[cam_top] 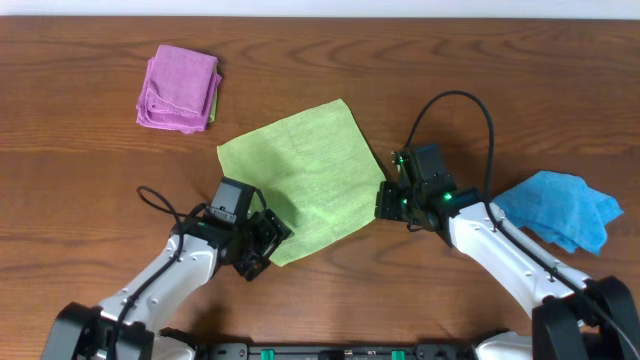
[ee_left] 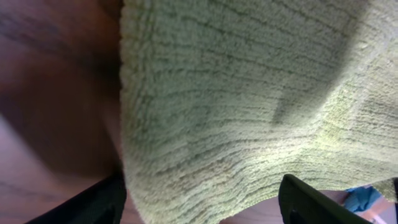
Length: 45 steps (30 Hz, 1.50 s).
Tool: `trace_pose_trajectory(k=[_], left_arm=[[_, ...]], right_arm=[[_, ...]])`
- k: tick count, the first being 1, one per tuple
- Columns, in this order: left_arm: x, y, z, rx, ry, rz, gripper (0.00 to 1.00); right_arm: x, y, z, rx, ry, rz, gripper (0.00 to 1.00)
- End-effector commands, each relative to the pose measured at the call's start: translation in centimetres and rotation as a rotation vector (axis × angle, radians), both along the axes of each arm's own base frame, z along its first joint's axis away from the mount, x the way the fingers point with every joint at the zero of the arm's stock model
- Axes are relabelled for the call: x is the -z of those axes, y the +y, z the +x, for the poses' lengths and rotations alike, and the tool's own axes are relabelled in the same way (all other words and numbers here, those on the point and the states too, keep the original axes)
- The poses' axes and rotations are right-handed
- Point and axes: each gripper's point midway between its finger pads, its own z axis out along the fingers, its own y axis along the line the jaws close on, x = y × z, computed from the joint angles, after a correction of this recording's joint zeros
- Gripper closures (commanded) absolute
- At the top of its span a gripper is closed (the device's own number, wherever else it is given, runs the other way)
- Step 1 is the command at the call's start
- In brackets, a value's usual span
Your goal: Fold the cloth
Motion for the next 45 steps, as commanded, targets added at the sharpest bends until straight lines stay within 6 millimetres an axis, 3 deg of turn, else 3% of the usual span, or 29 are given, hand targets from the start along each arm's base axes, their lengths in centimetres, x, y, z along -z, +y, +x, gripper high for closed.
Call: trace_pose_trajectory(k=[1, 4, 10, 11, 15, 21, 25, 31, 37, 41, 45], left_arm=[[0.6, 0.0, -0.2, 0.004, 0.012, 0.008, 0.25], [0.8, -0.4, -0.3, 0.018, 0.012, 0.008, 0.41], [1.4, -0.8, -0.9, 0.057, 0.023, 0.021, 0.92], [1.3, -0.9, -0.8, 0.075, 0.007, 0.018, 0.94], [0.5, -1.0, 0.2, 0.161, -0.078, 0.005, 0.94], [-2.8, 0.2, 1.9, 0.285, -0.178, 0.03, 0.94], [-4.0, 0.5, 0.8, 0.35, -0.141, 0.047, 0.94], [-3.7, 1.2, -1.9, 0.386, -0.034, 0.055, 0.94], [-4.2, 1.7, -3.3, 0.406, -0.003, 0.065, 0.94], [-5.5, 1.9, -2.8, 0.377, -0.069, 0.073, 0.94], [-6.6, 2.3, -1.8, 0.305, -0.129, 0.098, 0.94]], right_arm=[[-0.2, -0.2, 0.1, -0.003, -0.007, 0.003, 0.99], [-0.2, -0.2, 0.1, -0.004, -0.007, 0.003, 0.99], [-0.2, -0.2, 0.1, -0.003, -0.007, 0.003, 0.99], [-0.2, -0.2, 0.0, -0.004, -0.007, 0.003, 0.99], [-0.4, -0.2, 0.0, -0.004, -0.013, 0.003, 0.99], [-1.3, -1.4, -0.6, 0.013, -0.023, -0.046, 0.99], [-0.9, -2.1, -2.8, 0.005, 0.057, -0.079, 0.99], [0.2, -2.6, -7.1, -0.043, 0.211, -0.149, 0.99], [0.3, -4.2, -9.5, -0.05, 0.282, -0.241, 0.99], [-0.8, -4.6, -9.2, -0.04, 0.23, -0.247, 0.99], [-2.2, -3.7, -6.5, -0.023, 0.087, -0.208, 0.99]])
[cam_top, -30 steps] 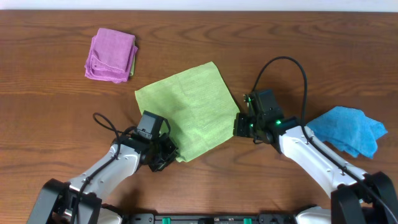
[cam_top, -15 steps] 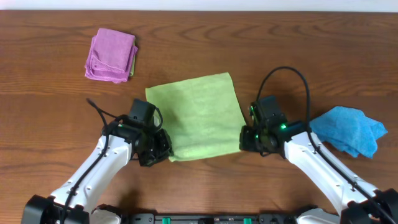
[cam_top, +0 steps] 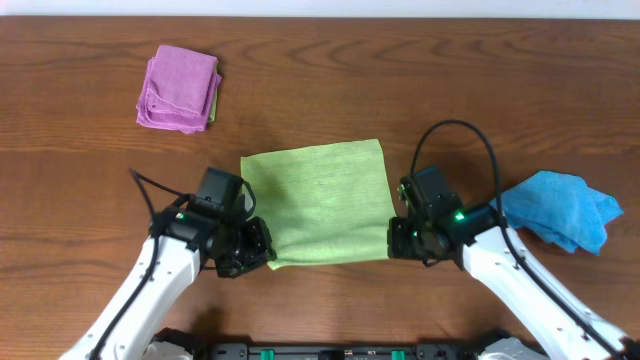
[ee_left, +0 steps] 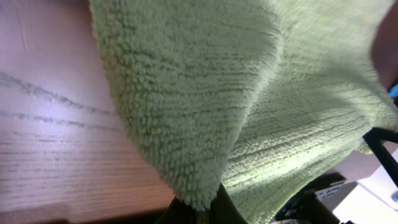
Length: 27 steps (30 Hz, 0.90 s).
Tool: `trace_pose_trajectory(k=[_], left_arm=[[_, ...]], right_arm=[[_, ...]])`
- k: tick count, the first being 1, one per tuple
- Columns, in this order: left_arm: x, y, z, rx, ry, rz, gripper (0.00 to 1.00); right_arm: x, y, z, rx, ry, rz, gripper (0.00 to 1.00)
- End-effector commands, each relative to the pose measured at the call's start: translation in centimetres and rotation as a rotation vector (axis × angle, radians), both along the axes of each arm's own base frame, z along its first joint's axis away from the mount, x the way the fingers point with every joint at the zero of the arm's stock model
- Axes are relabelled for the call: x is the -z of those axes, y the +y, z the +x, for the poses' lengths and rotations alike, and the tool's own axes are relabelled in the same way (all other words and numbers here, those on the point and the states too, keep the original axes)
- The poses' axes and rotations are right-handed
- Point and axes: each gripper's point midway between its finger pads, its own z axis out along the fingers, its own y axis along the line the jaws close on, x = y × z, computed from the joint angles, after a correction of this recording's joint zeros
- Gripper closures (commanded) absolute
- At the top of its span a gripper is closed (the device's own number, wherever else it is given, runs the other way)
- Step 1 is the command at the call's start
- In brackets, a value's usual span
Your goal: Fold the cloth
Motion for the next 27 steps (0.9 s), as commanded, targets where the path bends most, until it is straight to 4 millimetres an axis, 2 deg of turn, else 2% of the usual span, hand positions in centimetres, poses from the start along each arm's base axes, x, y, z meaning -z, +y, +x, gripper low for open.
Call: trace_pose_trajectory(k=[1, 5, 8, 10, 13, 19, 27], left_arm=[[-0.4, 1.0, 1.5, -0.076, -0.062, 0.05, 0.94], [-0.7, 1.3, 4.0, -0.147, -0.145, 0.072, 0.94], [-0.9, 2.0, 5.8, -0.197, -0.214, 0.11, 0.94], [-0.9, 2.4, 7.2, -0.219, -0.268, 0.136, 0.94], [-0.4, 2.1, 8.6, -0.226, -0.292, 0.135, 0.94], [1.8, 2.1, 11.6, -0.247, -0.329, 0.17, 0.94], [2.4, 2.7, 14.2, -0.288, -0.408, 0.215, 0.94]], right_arm=[[-0.7, -1.1, 2.5, 0.022, -0.13, -0.071, 0.99], [-1.6, -0.1, 6.5, 0.027, -0.288, -0.05, 0.99], [-1.9, 0.0, 8.5, 0.042, -0.364, -0.065, 0.99], [-2.0, 0.7, 10.2, 0.011, -0.425, -0.057, 0.99], [-1.8, 1.2, 11.6, 0.009, -0.467, -0.054, 0.98], [-1.1, 1.6, 14.1, -0.006, -0.545, -0.079, 0.99], [-0.1, 2.5, 16.6, -0.001, -0.61, -0.072, 0.98]])
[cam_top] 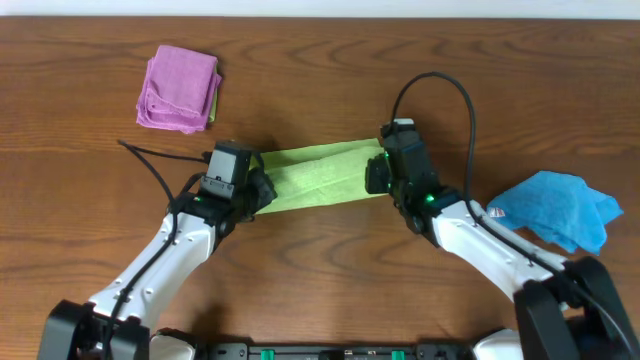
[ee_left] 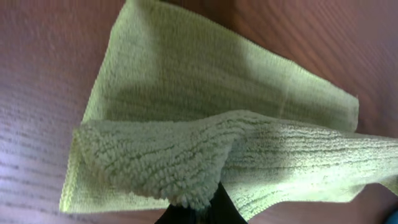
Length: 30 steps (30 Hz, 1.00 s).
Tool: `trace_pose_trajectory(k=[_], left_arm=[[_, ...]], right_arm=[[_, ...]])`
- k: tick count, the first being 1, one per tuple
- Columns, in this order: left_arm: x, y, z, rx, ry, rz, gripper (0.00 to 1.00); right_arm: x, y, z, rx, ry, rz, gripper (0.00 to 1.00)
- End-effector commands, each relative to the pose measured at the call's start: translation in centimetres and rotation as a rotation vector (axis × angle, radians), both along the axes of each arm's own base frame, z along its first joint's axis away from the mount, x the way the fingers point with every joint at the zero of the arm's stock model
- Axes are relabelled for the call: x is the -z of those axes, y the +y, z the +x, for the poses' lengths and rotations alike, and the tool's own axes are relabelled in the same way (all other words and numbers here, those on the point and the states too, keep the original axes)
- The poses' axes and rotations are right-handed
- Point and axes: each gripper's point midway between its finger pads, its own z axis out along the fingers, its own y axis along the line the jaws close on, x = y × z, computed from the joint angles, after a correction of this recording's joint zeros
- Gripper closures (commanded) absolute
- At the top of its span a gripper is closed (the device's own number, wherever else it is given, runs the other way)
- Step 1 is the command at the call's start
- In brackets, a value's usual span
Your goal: Fold the cloth
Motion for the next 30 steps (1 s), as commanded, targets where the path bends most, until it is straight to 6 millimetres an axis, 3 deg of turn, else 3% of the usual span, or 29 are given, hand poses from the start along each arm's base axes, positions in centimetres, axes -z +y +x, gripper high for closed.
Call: trace_pose_trajectory(k=[1, 12, 22, 23, 24, 26, 28, 30], left_arm=[[0.8, 1.2, 1.0, -0.05, -0.011, 0.056, 0.94], [2.6, 3.5, 4.0, -0.123, -0.041, 0.044, 0.94], [3.2, 3.0, 4.5, -0.093, -0.045, 0.037, 0.94], [3.2, 3.0, 4.5, -0.09, -0.046, 0.039, 0.9], [3.1, 3.0, 4.5, -0.082, -0.049, 0.04, 0.76], [2.8, 2.5, 4.7, -0.037, -0.065, 0.041, 0.5], [2.0, 2.0, 5.0, 0.02, -0.081, 0.041, 0.37], [1.3, 2.0, 5.2, 0.044, -0.074, 0.06, 0.3]], right_arm=[[0.7, -0.6, 0.9, 0.02, -0.01, -0.052, 0.98], [2.2, 0.2, 4.2, 0.006, -0.018, -0.126, 0.98], [4.0, -1.5, 2.4, 0.029, 0.08, -0.214, 0.98], [3.9, -1.6, 2.5, 0.032, 0.077, -0.217, 0.98], [3.9, -1.7, 2.5, 0.037, 0.075, -0.222, 0.84], [3.8, -1.8, 2.5, 0.041, 0.072, -0.226, 0.66], [3.6, -1.8, 2.6, 0.042, 0.068, -0.224, 0.52], [3.0, -1.8, 2.6, 0.042, 0.06, -0.219, 0.5]])
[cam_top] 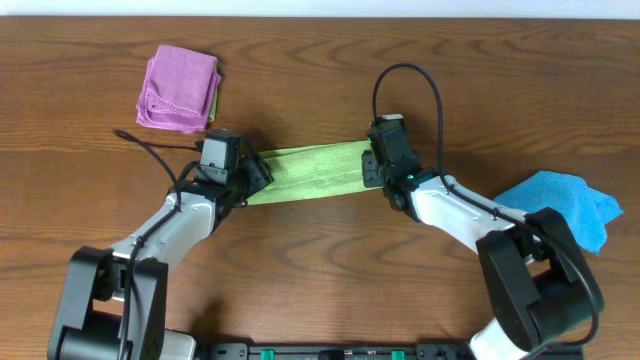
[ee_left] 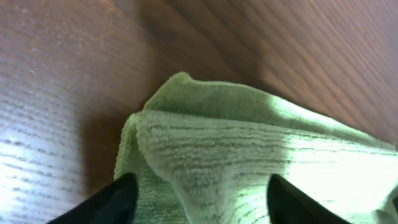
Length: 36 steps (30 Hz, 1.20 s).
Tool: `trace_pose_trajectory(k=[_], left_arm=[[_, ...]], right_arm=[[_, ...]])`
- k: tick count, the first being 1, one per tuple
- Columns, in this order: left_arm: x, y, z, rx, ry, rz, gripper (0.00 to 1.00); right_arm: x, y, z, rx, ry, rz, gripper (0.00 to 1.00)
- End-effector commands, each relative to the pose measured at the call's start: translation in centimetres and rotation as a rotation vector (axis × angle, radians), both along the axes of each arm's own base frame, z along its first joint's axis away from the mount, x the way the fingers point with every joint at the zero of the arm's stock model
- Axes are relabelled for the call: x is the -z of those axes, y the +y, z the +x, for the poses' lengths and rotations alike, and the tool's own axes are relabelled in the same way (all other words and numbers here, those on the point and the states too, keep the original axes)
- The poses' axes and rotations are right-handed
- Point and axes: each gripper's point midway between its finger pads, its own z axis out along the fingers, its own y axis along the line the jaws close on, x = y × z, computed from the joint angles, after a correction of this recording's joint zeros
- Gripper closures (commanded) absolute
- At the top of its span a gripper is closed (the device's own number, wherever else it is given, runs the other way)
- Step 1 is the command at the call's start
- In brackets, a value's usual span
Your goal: Fold the cloth
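The green cloth [cam_top: 305, 172] lies on the table folded over into a narrow strip running left to right. My left gripper [cam_top: 255, 175] is at its left end. In the left wrist view this gripper [ee_left: 200, 190] is open: its dark fingers [ee_left: 118, 196] stand wide apart either side of the folded corner of the cloth [ee_left: 249, 155], which rests on the lower layer. My right gripper [cam_top: 368, 170] sits at the strip's right end. The overhead view does not show how its jaws stand.
A folded pink cloth [cam_top: 178, 88] lies at the far left, with a green edge [cam_top: 213, 102] showing under it. A crumpled blue cloth [cam_top: 560, 205] lies at the right beside the right arm. The brown wooden table [cam_top: 320, 290] surrounds them.
My left gripper was shut on the cloth's raised corner and is now open, with that corner lying on the lower layer. Both grippers are slightly farther back, and the strip looks narrower.
The cloth first lay flat and skewed, with my grippers at its two near corners and the left one open. Then it lay square, with the left gripper shut on its corner. Then the near edge was over the far half. Now it is a folded strip, released on the left.
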Motion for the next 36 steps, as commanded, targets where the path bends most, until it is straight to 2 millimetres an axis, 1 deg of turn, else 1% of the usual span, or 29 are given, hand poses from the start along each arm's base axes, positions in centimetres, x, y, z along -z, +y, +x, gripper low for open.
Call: trace_pose_trajectory(k=[1, 3, 5, 8, 9, 10, 11, 12, 13, 14, 16, 18, 20, 23, 26, 30, 34, 36], left_arm=[[-2.0, -0.3, 1.6, 0.07, -0.047, 0.036, 0.28], [-2.8, -0.3, 1.5, 0.099, -0.02, 0.057, 0.23], [-3.7, -0.4, 1.5, 0.105, 0.009, 0.06, 0.21], [-5.5, -1.5, 2.0, 0.133, 0.005, 0.01, 0.21], [-6.0, -1.8, 2.4, 0.131, -0.009, -0.009, 0.23], [-6.1, -1.9, 2.5, 0.122, -0.012, -0.021, 0.32], [-6.1, -1.9, 2.6, 0.105, -0.009, -0.031, 0.45], [-6.1, -1.9, 2.6, 0.099, -0.003, -0.034, 0.67], [-6.0, -1.9, 2.5, 0.099, 0.0, -0.033, 0.78], [-5.9, -1.9, 2.4, 0.099, 0.004, -0.033, 0.86], [-5.6, -2.0, 2.3, 0.104, 0.013, -0.035, 0.94], [-5.1, -2.5, 2.1, 0.115, 0.028, -0.031, 0.94], [-4.1, -3.2, 1.8, 0.135, 0.054, -0.026, 0.94], [-1.7, -4.3, 0.9, 0.171, 0.116, -0.009, 0.94], [0.0, -4.2, 0.7, 0.176, 0.151, 0.014, 0.94], [1.6, -3.3, 0.7, 0.168, 0.172, 0.074, 0.94], [2.5, -2.8, 0.7, 0.17, 0.186, 0.107, 0.94], [2.7, -2.6, 0.8, 0.166, 0.185, 0.124, 0.94]], right_arm=[[-1.6, -0.4, 0.7, 0.021, -0.04, -0.01, 0.49], [-2.6, -0.5, 0.5, 0.022, -0.052, -0.004, 0.46], [-3.7, -0.6, 0.3, 0.022, -0.062, 0.002, 0.45], [-5.5, -1.0, -0.4, 0.066, -0.068, 0.042, 0.43], [-6.1, -1.1, -0.8, 0.095, -0.064, 0.068, 0.41], [-6.3, -1.2, -1.0, 0.113, -0.061, 0.084, 0.4], [-6.5, -1.2, -1.2, 0.125, -0.056, 0.097, 0.39], [-6.4, -1.0, -1.6, 0.132, -0.036, 0.123, 0.39], [-6.2, -0.9, -1.9, 0.14, -0.02, 0.139, 0.39], [-6.0, -0.8, -2.2, 0.156, 0.001, 0.161, 0.38], [-5.4, -0.9, -2.8, 0.204, 0.057, 0.22, 0.36], [-5.0, -1.2, -3.2, 0.24, 0.095, 0.26, 0.35], [-4.8, -1.9, -3.2, 0.265, 0.122, 0.293, 0.33], [-4.4, -2.7, -3.0, 0.283, 0.159, 0.346, 0.28], [-3.7, -3.1, -2.9, 0.293, 0.196, 0.381, 0.28], [-3.0, -2.6, -3.1, 0.275, 0.239, 0.422, 0.28], [-2.6, -1.9, -3.0, 0.256, 0.251, 0.442, 0.29], [-1.9, -1.7, -2.7, 0.253, 0.257, 0.446, 0.29]])
